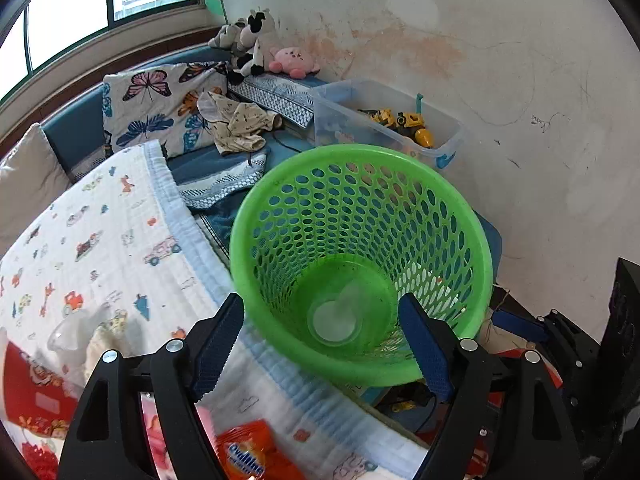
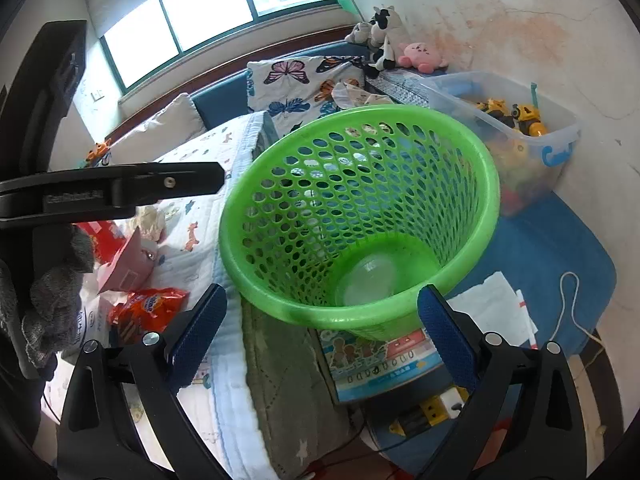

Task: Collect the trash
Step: 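Return the right gripper to the orange wafer bag and grasp it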

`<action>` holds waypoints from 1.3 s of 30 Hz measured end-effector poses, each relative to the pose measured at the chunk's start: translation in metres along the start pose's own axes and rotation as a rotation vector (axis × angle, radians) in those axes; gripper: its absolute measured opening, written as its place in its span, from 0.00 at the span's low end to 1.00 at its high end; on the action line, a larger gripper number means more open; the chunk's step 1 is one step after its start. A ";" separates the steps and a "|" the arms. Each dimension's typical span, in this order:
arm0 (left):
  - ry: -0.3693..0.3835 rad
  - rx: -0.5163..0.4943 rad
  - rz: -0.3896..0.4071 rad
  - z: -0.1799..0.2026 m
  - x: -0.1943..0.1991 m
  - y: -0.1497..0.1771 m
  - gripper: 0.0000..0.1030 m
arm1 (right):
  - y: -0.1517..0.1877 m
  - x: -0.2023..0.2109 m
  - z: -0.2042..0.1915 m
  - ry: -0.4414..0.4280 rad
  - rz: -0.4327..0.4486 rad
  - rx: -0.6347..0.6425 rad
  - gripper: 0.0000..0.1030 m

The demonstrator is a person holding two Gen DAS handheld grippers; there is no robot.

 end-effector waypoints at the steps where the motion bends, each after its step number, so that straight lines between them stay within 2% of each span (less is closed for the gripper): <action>1: 0.001 0.000 0.006 -0.002 0.004 0.000 0.75 | 0.001 0.001 -0.002 -0.002 0.000 0.002 0.93; 11: 0.001 0.029 0.094 -0.032 0.065 0.011 0.77 | 0.002 0.011 -0.029 -0.033 0.013 0.044 0.93; 22: -0.056 0.112 0.160 -0.093 0.122 0.044 0.77 | 0.003 0.005 -0.081 -0.109 0.000 0.098 0.93; 30: -0.072 0.172 0.190 -0.129 0.152 0.071 0.77 | -0.007 -0.005 -0.125 -0.164 -0.006 0.171 0.93; 39: -0.088 0.218 0.187 -0.160 0.164 0.101 0.77 | -0.013 -0.028 -0.158 -0.205 -0.033 0.214 0.93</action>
Point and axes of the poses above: each gripper's, at about its wrist camera, not at the fingertips, and x roughly against the way its jaws point, z to its right, y to its underside, the point moved 3 cm from there along -x, roughly the way its jaws point, and after that the axes turned 12 degrees about x, right-handed, at the moved point
